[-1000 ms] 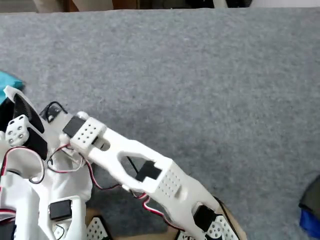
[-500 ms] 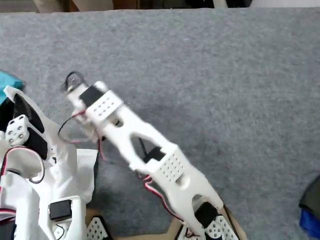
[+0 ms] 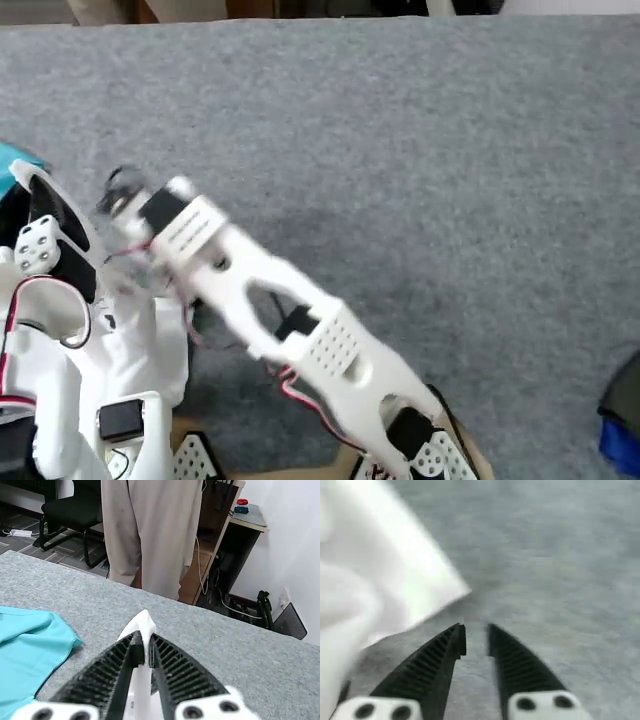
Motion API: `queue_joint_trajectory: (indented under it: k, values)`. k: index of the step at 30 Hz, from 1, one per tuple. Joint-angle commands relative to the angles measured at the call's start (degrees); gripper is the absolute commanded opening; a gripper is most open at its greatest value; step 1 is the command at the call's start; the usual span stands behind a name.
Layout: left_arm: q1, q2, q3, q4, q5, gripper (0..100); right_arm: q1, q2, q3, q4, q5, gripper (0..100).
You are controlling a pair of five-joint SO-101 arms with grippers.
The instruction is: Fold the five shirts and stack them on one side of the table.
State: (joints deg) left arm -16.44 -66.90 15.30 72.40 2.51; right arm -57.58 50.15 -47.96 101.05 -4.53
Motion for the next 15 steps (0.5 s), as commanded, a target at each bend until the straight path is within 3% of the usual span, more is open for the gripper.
queue_joint_trajectory:
  k: [1, 15]
  values:
    - [-0.6, 0.0, 0.2, -1.3, -0.5, 2, -3.8, -0.7, 0.0, 1.1, 0.7, 20.2]
    - [-0.7, 0.0, 0.4, -1.1, -2.1, 2, -5.7, 5.7, -0.3, -2.2, 0.7, 21.4]
